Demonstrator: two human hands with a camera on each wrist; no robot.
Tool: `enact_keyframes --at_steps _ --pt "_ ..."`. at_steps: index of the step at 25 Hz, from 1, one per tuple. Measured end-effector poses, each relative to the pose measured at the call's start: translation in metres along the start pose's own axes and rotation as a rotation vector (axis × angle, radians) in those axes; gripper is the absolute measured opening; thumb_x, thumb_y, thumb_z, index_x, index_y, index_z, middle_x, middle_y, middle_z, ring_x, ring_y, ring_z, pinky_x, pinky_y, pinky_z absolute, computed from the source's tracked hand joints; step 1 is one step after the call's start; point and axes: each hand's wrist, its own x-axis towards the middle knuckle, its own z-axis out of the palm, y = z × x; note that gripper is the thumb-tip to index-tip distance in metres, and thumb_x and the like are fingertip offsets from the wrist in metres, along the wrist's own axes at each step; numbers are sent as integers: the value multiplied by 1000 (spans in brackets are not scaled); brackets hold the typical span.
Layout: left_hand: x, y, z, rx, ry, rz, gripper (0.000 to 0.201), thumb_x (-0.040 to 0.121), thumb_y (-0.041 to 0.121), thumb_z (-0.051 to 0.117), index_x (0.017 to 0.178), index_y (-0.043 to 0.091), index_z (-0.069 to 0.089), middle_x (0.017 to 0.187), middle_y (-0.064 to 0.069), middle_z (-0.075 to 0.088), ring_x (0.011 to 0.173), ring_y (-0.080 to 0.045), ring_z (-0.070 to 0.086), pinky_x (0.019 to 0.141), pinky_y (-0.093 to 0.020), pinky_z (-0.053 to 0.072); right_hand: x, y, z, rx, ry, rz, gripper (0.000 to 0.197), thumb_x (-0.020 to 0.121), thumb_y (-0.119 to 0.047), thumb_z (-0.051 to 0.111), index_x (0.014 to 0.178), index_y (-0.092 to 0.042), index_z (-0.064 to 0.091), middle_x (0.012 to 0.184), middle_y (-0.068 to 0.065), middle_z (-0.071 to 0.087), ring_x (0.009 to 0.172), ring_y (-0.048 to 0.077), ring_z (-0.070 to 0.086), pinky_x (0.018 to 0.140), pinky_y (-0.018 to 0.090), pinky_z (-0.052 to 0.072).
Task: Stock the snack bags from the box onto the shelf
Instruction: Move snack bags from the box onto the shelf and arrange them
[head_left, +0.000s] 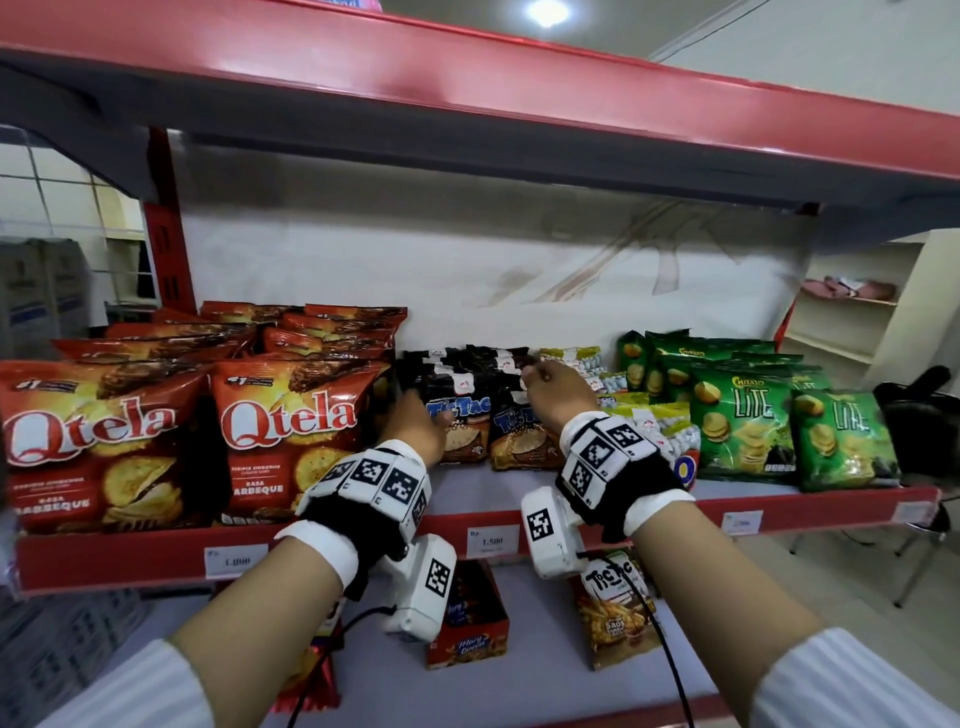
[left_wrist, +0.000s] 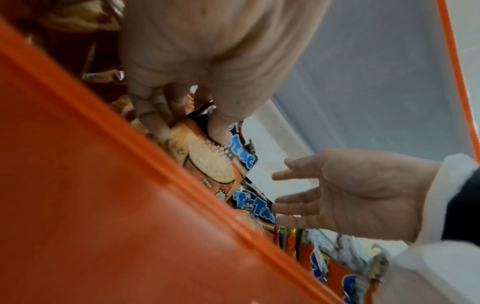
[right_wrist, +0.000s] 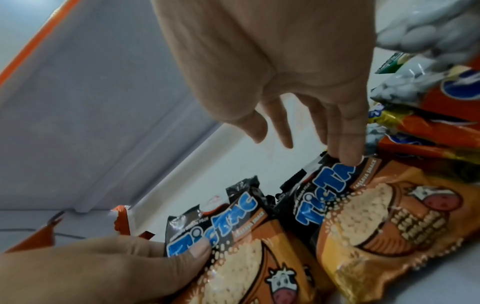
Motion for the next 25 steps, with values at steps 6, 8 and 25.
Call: enact_keyframes --at_steps 6,8,25 --pt "4 -5 2 91 -5 -123 59 96 22 53 139 -12 31 125 -21 58 113 -35 56 92 -37 44 -6 -2 2 5 -52 83 44 100 -28 40 138 -7 42 140 14 47 128 32 44 101 32 36" --pt "3 -5 1 74 -17 -131 60 94 19 55 140 -11 29 133 -22 51 118 -35 52 97 -37 43 -13 -2 -10 90 66 24 41 97 -24 48 136 -9 46 139 12 50 127 29 47 100 29 37" --pt "-39 -19 10 231 -94 155 54 92 16 51 142 25 34 143 -19 41 126 -37 43 103 -40 40 -84 96 -13 -197 247 50 69 95 -44 45 151 -25 9 160 5 -7 146 31 -5 116 44 11"
